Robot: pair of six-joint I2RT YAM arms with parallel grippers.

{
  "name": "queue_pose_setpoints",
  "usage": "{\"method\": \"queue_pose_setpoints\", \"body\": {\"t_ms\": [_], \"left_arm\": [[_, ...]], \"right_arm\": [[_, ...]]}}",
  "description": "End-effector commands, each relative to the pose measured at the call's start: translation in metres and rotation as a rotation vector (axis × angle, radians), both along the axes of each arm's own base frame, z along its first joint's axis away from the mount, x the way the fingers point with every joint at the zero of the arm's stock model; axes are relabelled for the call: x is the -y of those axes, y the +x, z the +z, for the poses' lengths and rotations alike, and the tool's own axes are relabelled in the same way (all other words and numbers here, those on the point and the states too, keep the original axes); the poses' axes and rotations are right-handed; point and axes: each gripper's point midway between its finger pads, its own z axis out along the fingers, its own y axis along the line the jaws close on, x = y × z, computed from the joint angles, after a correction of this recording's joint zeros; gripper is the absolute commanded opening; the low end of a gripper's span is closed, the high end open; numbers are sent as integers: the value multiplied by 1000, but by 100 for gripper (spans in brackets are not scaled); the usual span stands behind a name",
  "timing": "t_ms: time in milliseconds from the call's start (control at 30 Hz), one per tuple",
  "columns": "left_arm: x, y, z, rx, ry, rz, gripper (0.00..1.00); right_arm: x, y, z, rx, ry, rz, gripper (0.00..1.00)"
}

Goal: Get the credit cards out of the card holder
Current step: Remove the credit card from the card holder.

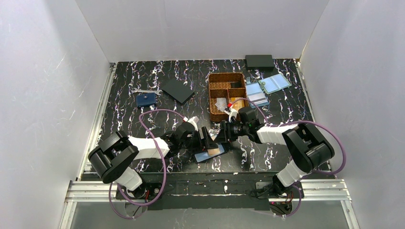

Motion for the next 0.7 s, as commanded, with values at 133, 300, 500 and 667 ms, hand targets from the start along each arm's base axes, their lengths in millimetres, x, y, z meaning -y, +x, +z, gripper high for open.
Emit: {"method": "queue_pose_setpoints", "body": {"t_ms": [133,300,500,667], "left_arm": [[-9,-5,-20,-27,65,-9,69],[-8,-5,-20,-29,65,-16,70],[-5,-4,-20,-32,62,-26,71],[-5,-3,-20,-31,61,-16,70]], "right_arm": [[-17,-17,22,-92,137,79,37],[-22,-24,36,-129,217,114,36],[-25,-31,41,-167,251,148,34],[-28,-37,42,-174,255,175,33]]}}
